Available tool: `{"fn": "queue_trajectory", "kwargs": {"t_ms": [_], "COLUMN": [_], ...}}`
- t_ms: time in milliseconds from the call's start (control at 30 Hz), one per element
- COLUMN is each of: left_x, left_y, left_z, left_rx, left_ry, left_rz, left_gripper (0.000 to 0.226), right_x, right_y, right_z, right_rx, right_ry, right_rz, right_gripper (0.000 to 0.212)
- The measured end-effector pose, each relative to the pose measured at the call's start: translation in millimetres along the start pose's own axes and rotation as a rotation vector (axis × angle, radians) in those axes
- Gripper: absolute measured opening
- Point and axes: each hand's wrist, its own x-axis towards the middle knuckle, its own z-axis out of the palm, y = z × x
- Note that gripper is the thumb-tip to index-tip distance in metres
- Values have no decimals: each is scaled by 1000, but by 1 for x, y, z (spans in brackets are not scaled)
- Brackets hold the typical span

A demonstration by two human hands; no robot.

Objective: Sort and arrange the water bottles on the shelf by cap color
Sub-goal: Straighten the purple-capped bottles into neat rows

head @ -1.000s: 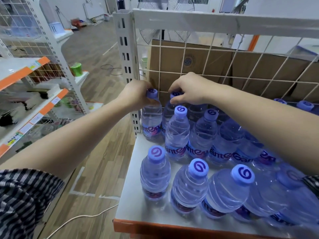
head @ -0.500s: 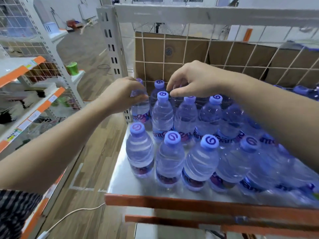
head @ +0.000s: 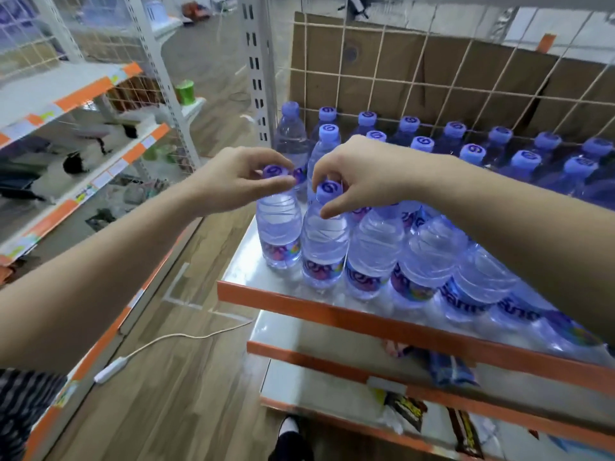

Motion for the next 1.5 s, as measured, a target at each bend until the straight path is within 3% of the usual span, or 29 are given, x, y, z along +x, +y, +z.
{"fn": "queue_trajectory", "kwargs": {"t_ms": [333, 467, 633, 733, 1067, 1233, 1333, 1500], "left_x": [40, 84, 127, 134, 132, 109, 82, 47], "left_y": [-33, -53, -74, -75, -76, -101, -126, -156], "left_z": [-12, -18, -26, -21, -12, -7, 11, 54], "left_rx": [-16, 80, -32, 31, 148, -144, -111, -104], "left_ry": [135, 128, 113, 98, 158, 76, 137, 91], "left_rz": [-1, 61, 52, 132, 246, 153, 105, -1], "left_gripper": [29, 31, 30, 34, 43, 23, 20, 26], "right_x": [20, 40, 58, 68, 99, 109, 115, 122], "right_y": [9, 19, 27, 28, 16, 6, 1, -7], "right_z": [-8, -12, -8, -8, -2, 1, 3, 8], "right_rx": [-34, 33, 94, 117, 96, 71, 28, 66], "right_ry": [32, -1, 1, -6, 34, 68, 95, 95], "right_rz": [76, 166, 262, 293, 295, 251, 222, 216], "right_gripper": [38, 32, 23, 18, 26, 25, 31, 31]}}
